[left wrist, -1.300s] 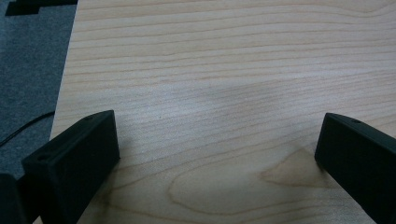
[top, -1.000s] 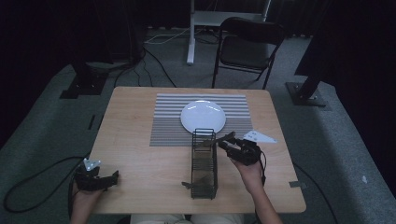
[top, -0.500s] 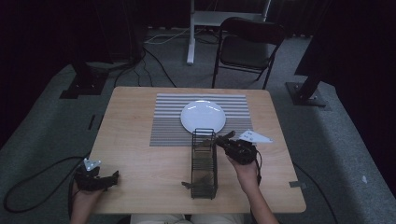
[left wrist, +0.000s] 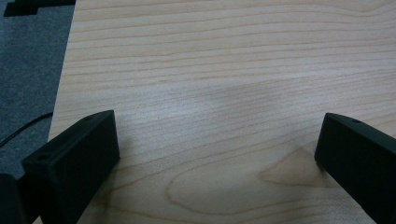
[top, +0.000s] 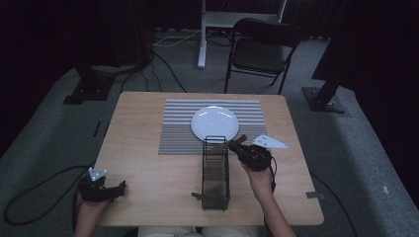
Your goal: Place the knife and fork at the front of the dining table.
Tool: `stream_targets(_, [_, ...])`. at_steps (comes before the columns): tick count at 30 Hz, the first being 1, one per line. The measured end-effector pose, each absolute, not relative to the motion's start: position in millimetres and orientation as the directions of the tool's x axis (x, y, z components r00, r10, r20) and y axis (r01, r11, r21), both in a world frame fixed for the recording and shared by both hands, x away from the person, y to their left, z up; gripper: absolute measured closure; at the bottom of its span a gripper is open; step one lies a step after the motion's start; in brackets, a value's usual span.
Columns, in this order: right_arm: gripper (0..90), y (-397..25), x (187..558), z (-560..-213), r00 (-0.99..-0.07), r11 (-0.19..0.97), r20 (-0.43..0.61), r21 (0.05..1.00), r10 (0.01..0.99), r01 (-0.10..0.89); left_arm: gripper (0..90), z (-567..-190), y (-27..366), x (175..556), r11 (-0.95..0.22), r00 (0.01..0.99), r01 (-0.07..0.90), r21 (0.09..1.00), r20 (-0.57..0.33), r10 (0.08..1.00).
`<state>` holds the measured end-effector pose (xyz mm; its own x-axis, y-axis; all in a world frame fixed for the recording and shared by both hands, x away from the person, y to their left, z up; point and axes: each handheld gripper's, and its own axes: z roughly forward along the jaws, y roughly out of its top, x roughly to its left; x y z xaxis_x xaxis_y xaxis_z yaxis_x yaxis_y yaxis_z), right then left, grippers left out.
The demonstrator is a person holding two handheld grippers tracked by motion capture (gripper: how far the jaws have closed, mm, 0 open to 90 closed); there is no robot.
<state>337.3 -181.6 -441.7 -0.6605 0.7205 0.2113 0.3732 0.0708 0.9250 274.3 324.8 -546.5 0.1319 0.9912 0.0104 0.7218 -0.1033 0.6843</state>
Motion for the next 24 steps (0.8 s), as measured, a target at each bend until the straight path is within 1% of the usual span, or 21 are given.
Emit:
stream_targets(9, [83.2, -188, 337, -429, -0.656, 0.036, 0.213, 0.938, 0.724, 0.344, 0.0, -546, 325, 274, -0.103, 0.131, 0.722, 0.685, 0.010, 0.991])
stream_targets(15, [83.3, -200, 331, -407, -0.667, -0.020, 0.231, 0.951, 0.708, 0.309, 0.0, -546, 325, 274, -0.104, 0.132, 0.722, 0.684, 0.011, 0.991])
stream_targets(24, [83.3, -218, 321, -370, -0.679, -0.075, 0.211, 0.971, 0.703, 0.225, 0.0, -546, 325, 274, -0.103, 0.132, 0.722, 0.684, 0.011, 0.991])
